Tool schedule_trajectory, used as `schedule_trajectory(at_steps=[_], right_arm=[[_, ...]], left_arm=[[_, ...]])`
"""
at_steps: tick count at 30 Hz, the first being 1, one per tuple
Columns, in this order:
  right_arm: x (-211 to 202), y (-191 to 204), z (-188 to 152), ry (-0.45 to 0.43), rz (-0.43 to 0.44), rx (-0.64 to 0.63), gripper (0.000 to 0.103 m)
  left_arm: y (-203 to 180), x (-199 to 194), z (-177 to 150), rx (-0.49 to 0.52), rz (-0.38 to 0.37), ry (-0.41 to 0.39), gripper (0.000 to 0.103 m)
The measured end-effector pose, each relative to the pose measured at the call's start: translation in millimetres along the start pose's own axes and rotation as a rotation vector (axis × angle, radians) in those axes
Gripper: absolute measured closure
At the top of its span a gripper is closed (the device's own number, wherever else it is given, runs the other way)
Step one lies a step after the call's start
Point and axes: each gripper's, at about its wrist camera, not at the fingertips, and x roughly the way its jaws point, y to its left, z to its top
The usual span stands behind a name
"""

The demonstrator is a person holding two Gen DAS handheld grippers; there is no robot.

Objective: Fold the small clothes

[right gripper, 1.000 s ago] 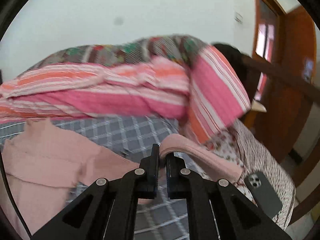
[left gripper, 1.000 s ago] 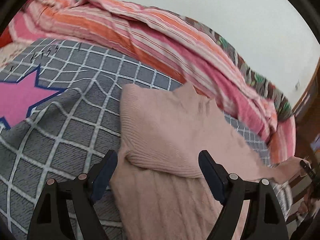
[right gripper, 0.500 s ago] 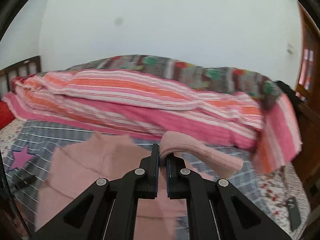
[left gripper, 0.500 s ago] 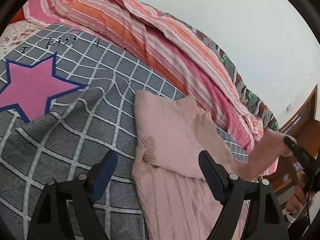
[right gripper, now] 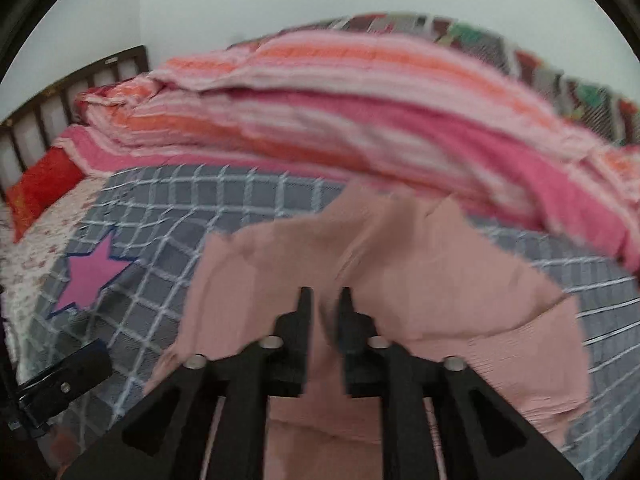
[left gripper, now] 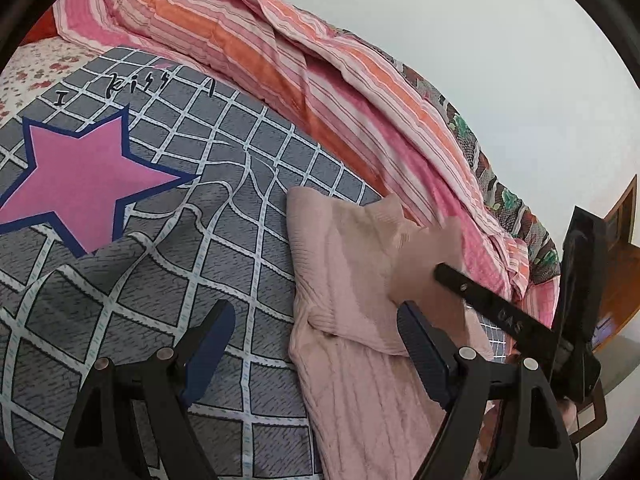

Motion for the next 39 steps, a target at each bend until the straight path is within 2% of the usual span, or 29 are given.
schedule_trajectory(at_steps=[1, 3, 5, 8, 12, 17, 21, 23, 26, 29, 34, 39], right_arm=[[-3.2, 1.6, -2.7, -0.01, 0.01, -0.013, 0.058], [-17.9, 1.0, -7.9, -0.069, -0.007, -0.052, 0.057], [-33.3, -7.2, -14.8, -0.114, -0.021, -0.061, 0.049], [-53.4, -31.3, -27.9, -0.146, -0.027, -0.033, 0.049], [-72.2, -74.8, -53.1, -0.184, -0.132, 0.004, 0.049], [-83.5, -131.7, -77.0, -0.177, -0.24, 0.082, 0.048], [-86.0, -185.2, -91.8, -0.147, -0.329, 0.179, 0.044], [-82.9, -208.5, -98.7, -0.099, -0.299, 0.242, 0.044], [-76.0, -230.8, -112.0, -0.045, -0.208, 0.318, 0.044], [-63.6, -235.8, -122.6, 0.022, -0.165, 0.29, 0.044], [-57.2, -234.9, -126.2, 0.019, -0.152, 0.306, 0.044], [-60.1, -240.4, -123.5, -0.033, -0.179, 0.346, 0.044]], left_arm=[[-1.4, 2.0, -0.3, 0.003, -0.001, 0.006, 0.021], [-4.3, 6.2, -2.1, 0.011, -0.001, 0.018, 0.021], [-8.7, 11.0, -3.7, 0.022, 0.001, 0.028, 0.021], [-18.0, 18.9, -7.7, 0.046, -0.001, 0.041, 0.021], [-35.1, 33.6, -14.9, 0.086, -0.017, 0.069, 0.021], [-54.0, 51.4, -23.7, 0.142, 0.013, 0.089, 0.022], [-56.9, 60.2, -24.9, 0.145, 0.037, 0.09, 0.024], [-54.9, 62.3, -24.9, 0.138, 0.061, 0.091, 0.033], [-52.7, 61.2, -25.1, 0.127, 0.07, 0.075, 0.044], [-50.6, 61.3, -27.8, 0.126, 0.087, 0.063, 0.057], [-47.2, 57.8, -30.0, 0.111, 0.078, 0.062, 0.064], [-47.1, 53.5, -36.5, 0.113, 0.055, 0.077, 0.065]])
